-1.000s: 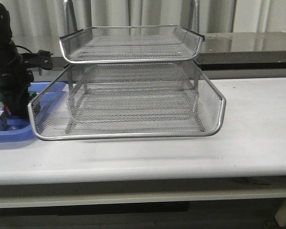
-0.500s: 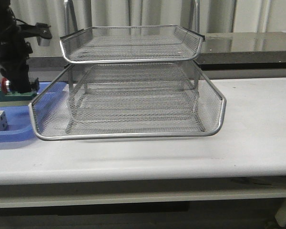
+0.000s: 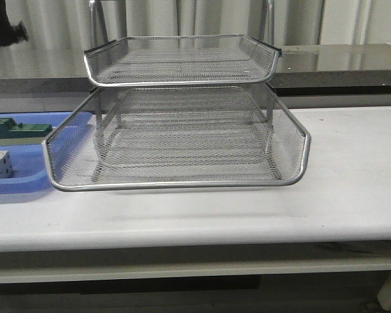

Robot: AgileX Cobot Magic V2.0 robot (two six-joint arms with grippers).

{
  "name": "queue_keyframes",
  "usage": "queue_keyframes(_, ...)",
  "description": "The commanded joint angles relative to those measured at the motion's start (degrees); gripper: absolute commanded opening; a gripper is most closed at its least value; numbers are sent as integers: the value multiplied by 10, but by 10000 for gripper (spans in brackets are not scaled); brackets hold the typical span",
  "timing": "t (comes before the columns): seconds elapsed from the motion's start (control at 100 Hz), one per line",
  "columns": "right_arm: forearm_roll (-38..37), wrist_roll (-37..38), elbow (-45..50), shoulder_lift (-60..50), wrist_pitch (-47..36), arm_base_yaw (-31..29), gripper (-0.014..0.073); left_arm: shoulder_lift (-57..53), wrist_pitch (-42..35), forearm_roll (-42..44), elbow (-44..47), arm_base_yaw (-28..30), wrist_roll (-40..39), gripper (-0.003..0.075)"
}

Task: Place button on rack with both arms
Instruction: 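Lift the red button and lower it into the pulled-out middle tray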

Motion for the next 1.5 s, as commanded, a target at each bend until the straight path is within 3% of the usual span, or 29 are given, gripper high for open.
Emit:
queue_keyframes(0.0, -5, 0, -19, 2, -28, -1, -71, -67, 10, -53, -16, -2, -8, 154)
queue_keyframes(0.21, -5, 0, -19, 2, -28, -1, -71, -135, 10, -88, 15, -2, -8, 154)
queue_keyframes(0.54, -5, 0, -19, 2, -28, -1, -71, -256, 10, -117, 144, -22, -1, 154)
queue_keyframes(1.13, -5, 0, -19, 2, -28, -1, -71, -284, 10, -98, 247, -276, 7, 154)
queue_keyframes(1.49, -5, 0, -19, 2, -28, -1, -71, -252, -45, -83, 306, -328, 30, 154)
